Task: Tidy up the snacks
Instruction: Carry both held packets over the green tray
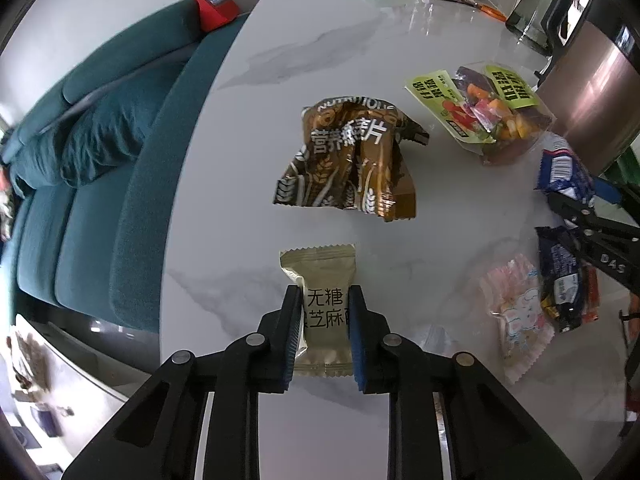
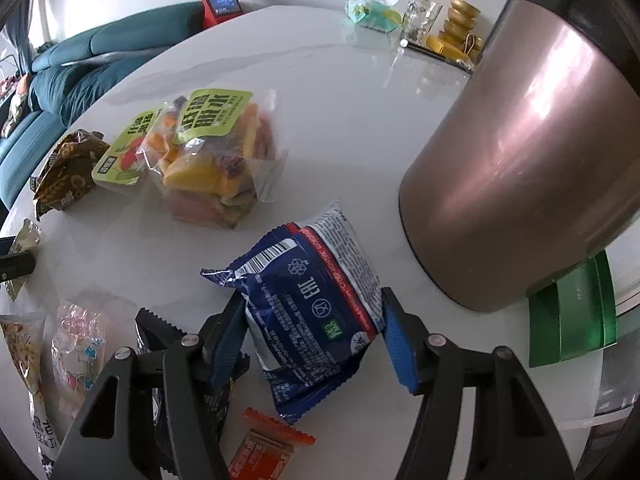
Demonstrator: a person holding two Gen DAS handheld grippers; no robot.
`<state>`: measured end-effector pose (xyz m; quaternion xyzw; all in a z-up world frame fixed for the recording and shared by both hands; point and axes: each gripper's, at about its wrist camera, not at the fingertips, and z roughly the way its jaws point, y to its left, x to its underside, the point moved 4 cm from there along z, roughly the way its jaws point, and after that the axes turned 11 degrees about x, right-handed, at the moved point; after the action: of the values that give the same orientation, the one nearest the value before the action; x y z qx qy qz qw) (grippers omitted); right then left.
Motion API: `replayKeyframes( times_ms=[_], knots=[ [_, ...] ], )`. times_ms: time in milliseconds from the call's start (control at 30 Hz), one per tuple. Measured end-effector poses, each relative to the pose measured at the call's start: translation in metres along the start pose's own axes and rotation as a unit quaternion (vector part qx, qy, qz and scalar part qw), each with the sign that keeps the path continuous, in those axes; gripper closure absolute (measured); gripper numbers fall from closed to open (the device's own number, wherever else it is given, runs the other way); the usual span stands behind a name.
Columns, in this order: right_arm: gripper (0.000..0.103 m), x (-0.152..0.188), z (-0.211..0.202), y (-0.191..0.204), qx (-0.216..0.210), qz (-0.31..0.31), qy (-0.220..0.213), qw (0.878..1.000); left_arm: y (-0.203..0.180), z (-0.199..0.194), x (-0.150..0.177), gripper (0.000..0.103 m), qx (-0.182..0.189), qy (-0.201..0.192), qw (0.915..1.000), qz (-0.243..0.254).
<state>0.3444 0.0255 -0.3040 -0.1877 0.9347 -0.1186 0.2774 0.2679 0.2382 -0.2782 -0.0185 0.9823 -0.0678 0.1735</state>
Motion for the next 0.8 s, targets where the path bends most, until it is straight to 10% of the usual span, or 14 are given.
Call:
replayKeyframes(
  times_ms=[433, 800],
  knots=[
    [0.011, 0.003, -0.053, -0.036, -0.025, 0.054, -0.012, 0.998, -0.056, -0.04, -0.008, 0.084, 0.034, -0.035, 0.9971, 0.059],
    [0.011, 0.081, -0.075, -0.131, -0.009, 0.132, 0.018, 0.991, -0.162, -0.029, 0.007, 0.085, 0.075, -0.018, 0.9876, 0.137]
  ],
)
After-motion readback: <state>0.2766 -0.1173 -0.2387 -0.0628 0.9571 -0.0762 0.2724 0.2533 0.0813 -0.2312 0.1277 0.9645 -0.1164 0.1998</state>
